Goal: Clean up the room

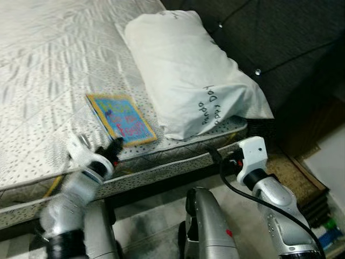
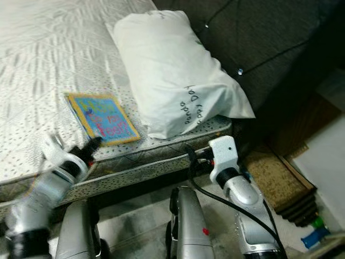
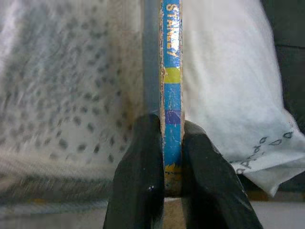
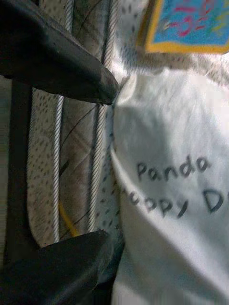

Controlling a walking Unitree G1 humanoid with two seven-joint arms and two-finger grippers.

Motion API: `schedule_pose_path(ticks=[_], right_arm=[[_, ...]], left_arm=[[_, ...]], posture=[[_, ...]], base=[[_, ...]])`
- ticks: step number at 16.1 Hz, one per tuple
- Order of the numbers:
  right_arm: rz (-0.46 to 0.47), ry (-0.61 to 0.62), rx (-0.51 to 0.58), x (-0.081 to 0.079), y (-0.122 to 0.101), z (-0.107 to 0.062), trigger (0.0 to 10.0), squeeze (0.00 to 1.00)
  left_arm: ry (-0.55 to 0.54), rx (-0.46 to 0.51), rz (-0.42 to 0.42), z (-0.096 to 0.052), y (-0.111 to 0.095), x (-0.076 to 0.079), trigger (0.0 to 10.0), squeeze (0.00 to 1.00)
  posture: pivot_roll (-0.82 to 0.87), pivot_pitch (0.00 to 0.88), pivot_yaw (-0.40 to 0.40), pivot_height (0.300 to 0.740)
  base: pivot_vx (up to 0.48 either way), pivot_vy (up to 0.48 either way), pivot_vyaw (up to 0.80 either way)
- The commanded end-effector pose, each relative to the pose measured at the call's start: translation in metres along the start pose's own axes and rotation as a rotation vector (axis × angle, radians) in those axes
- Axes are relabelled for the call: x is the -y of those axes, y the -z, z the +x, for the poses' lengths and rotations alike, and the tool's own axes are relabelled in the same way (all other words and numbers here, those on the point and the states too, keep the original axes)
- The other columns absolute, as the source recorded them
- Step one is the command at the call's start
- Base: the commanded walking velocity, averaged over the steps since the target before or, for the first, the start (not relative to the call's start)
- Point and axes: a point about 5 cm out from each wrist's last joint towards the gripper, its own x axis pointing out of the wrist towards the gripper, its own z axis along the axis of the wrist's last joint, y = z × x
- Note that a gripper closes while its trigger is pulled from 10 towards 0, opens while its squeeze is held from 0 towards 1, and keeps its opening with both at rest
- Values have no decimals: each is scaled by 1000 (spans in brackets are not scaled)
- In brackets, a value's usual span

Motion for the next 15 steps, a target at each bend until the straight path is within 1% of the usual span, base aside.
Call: schedule_pose_path(ticks=[1,3,4,5,6,8,10,11,12,13,14,15], right_arm=[[-10,8,2,3,0,-3,10000,0],[-14,10,5,3,-1,-3,10000,0],[-17,11,6,4,-2,-3,10000,0],[-21,13,6,5,-2,-4,10000,0],[-23,15,4,6,-1,-5,10000,0],[-30,25,1,9,-1,-6,10000,0],[-34,30,3,10,-2,-7,10000,0],[-37,32,4,10,-3,-7,10000,0],[-40,35,4,11,-3,-8,10000,0],[-42,37,3,12,-3,-8,10000,0],[-44,39,3,12,-3,-9,10000,0],[-46,39,3,13,-3,-9,10000,0]], left_arm=[[60,-12,-15,-1,-2,7,10000,0],[11,-149,9,-4,5,-15,10000,0],[28,-161,-9,-4,3,-17,10000,0],[29,-185,-17,-4,1,-22,10000,0],[37,-209,-15,-3,1,-26,10000,0],[35,-292,18,-2,3,-36,10000,0],[19,-328,53,3,0,-47,10000,0],[14,-325,59,6,-4,-50,10000,0],[2,-323,81,8,-9,-55,10000,0],[-23,-315,107,9,-13,-60,10000,451],[-43,-303,126,10,-17,-64,10000,686],[-71,-269,135,13,-24,-67,10000,1000]], posture=[[-122,180,-96,523],[-130,176,-99,523],[-132,177,-100,523],[-135,178,-102,523],[-135,180,-103,523],[-143,182,-102,523],[-151,184,-103,523],[-154,183,-103,523],[-157,182,-104,523],[-160,182,-105,523],[-162,183,-105,523],[-163,182,-106,523]], base=[[0,0,0],[0,0,0],[0,0,0],[0,0,0],[0,0,0],[0,0,0],[0,0,0],[0,0,0],[0,0,0],[0,0,0],[0,0,0],[0,0,0]])
